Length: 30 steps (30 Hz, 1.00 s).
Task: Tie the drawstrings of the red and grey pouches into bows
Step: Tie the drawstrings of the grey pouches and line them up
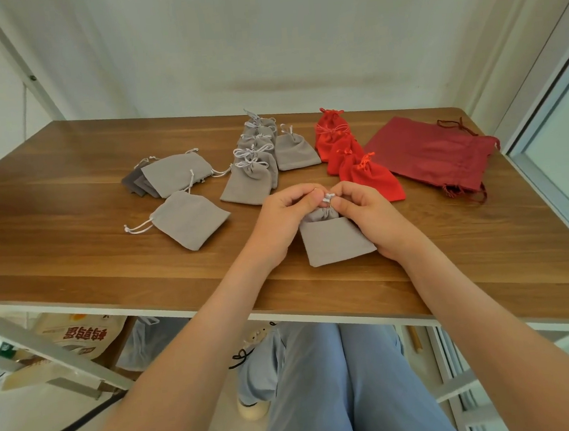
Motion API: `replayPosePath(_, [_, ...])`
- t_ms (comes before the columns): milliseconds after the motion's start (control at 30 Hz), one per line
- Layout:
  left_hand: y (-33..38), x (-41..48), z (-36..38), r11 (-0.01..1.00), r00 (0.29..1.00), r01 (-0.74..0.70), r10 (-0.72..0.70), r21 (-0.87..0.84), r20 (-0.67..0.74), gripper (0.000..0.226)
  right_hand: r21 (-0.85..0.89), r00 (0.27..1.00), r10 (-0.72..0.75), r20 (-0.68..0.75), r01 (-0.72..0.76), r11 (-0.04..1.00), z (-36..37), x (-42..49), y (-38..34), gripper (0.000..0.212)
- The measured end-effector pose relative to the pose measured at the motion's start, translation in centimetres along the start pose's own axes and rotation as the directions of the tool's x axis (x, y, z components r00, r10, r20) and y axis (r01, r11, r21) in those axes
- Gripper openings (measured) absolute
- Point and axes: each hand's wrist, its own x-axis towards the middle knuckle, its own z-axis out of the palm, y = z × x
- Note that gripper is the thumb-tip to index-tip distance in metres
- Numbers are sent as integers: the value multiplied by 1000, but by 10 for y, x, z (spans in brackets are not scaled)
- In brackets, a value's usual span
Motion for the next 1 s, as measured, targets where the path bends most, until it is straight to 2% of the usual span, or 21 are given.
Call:
replayPosePath(300, [-1, 0, -5, 999, 998, 12, -15, 51, 61, 16, -9, 1000, 17, 2, -17, 1000, 1, -2, -1, 14])
replayPosePath(533, [-9, 0, -6, 990, 1000, -18, 19, 136, -6, 15, 1, 999, -3, -35, 3, 1000, 2, -1, 1, 18])
replayPosePath(633, [-12, 2, -6, 975, 1000, -10, 12, 223, -9, 22, -40, 998, -18, -53, 16, 999, 2, 0, 2, 17])
replayPosePath(700, [-13, 2, -5, 962, 999, -27, 34, 272, -20, 19, -74, 997, -29, -68, 24, 997, 2, 0, 3, 16])
replayPosePath(833, [-12, 1, -5, 977, 997, -30, 46, 211, -68, 18, -103, 996, -40, -80, 32, 994, 2, -1, 2, 17])
replayPosePath(1000, [-5, -1, -5, 996, 999, -30, 32, 90, -28, 22, -91, 999, -10, -52, 5, 996, 3, 0, 0, 15])
